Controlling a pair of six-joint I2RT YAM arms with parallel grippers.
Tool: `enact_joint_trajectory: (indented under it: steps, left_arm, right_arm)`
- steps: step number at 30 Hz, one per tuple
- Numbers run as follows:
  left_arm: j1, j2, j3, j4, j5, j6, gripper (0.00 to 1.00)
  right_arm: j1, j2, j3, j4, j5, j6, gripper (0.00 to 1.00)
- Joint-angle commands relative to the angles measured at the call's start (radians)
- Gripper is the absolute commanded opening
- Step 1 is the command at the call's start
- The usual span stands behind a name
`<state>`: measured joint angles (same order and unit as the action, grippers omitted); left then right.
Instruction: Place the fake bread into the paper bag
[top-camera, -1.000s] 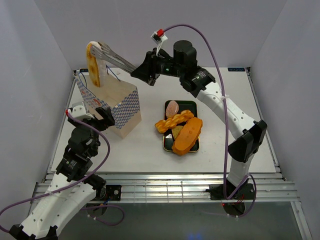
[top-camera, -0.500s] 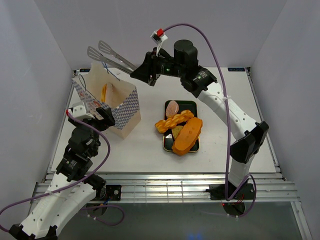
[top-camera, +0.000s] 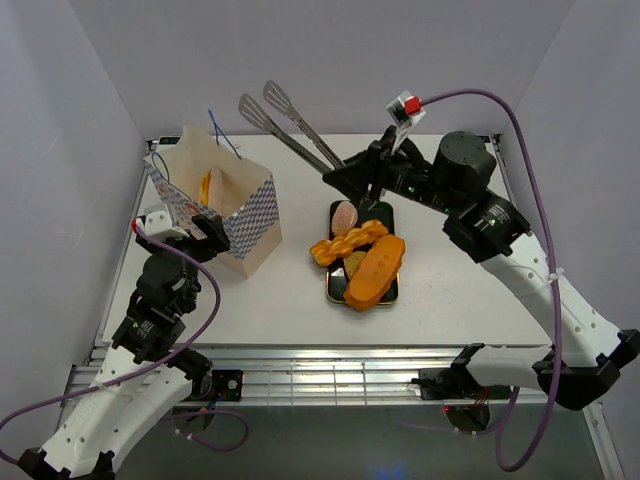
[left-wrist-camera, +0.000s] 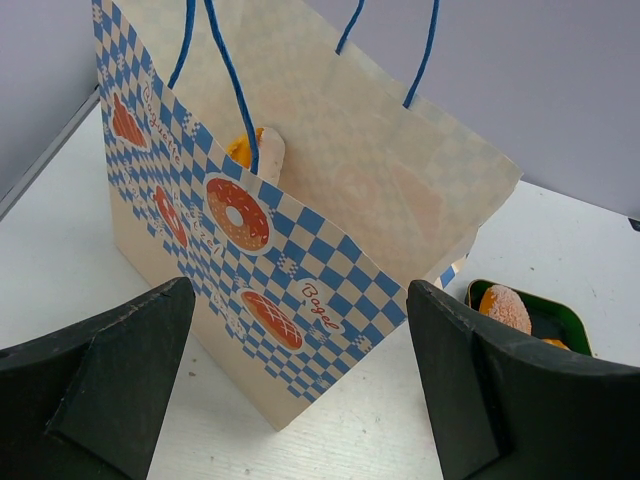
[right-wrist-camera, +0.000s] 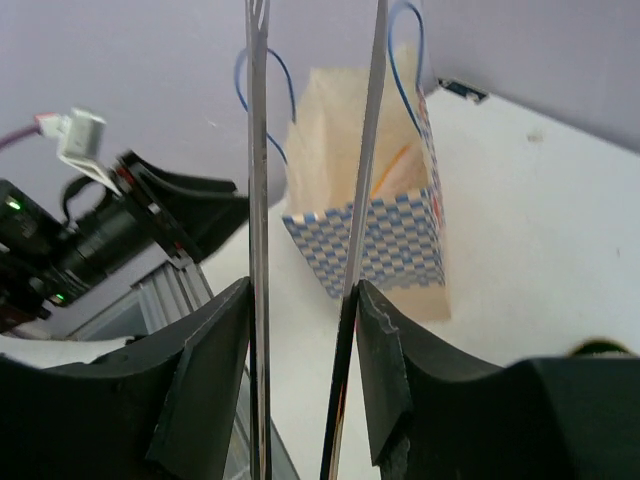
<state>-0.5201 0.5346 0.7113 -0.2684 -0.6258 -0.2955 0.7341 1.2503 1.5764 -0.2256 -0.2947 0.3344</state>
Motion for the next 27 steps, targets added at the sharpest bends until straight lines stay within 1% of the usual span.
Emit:
enact_joint_trajectory:
  steps: [1, 2, 3, 4, 7, 11, 13, 16, 18, 21, 27]
  left_arm:
    - [-0.004, -0.012, 0.004, 0.003, -0.009, 0.010, 0.98]
    - [-0.004, -0.013, 0.002, 0.003, -0.012, 0.010, 0.97]
    - [-0.004, -0.013, 0.002, 0.005, -0.014, 0.010, 0.98]
    - [-0.004, -0.015, 0.002, 0.003, -0.012, 0.010, 0.98]
    - [-0.004, -0.013, 0.005, 0.001, -0.011, 0.010, 0.98]
    - [-0.004, -0.018, 0.005, 0.001, -0.015, 0.012, 0.98]
    - [-0.004, -0.018, 0.007, 0.000, -0.018, 0.012, 0.98]
    - [-0.004, -0.016, 0.005, 0.000, -0.020, 0.012, 0.98]
    - [-0.004, -0.015, 0.007, 0.001, -0.017, 0.013, 0.98]
    - [-0.004, -0.013, 0.007, 0.001, -0.011, 0.013, 0.98]
    - [-0.004, -0.019, 0.005, 0.001, -0.005, 0.012, 0.98]
  right_arm:
    - [0.002, -0.089, -0.209, 0.019, 0.144, 0.025, 0.50]
    - [0.002, -0.156, -0.252, 0.019, 0.164, 0.029, 0.50]
    - [0.001, -0.188, -0.291, 0.014, 0.183, 0.031, 0.50]
    - [0.001, -0.251, -0.361, 0.008, 0.219, 0.031, 0.50]
    - [0.001, -0.354, -0.452, -0.037, 0.290, 0.035, 0.50]
    - [0.001, -0.442, -0.602, -0.115, 0.393, 0.069, 0.50]
    - [0.001, -0.475, -0.641, -0.175, 0.433, 0.100, 0.51]
    - [-0.001, -0.505, -0.710, -0.245, 0.501, 0.126, 0.51]
    - [-0.001, -0.511, -0.748, -0.264, 0.528, 0.137, 0.51]
    - [-0.012, -0.505, -0.779, -0.267, 0.525, 0.152, 0.51]
    - [-0.019, -0.372, -0.759, -0.244, 0.490, 0.150, 0.51]
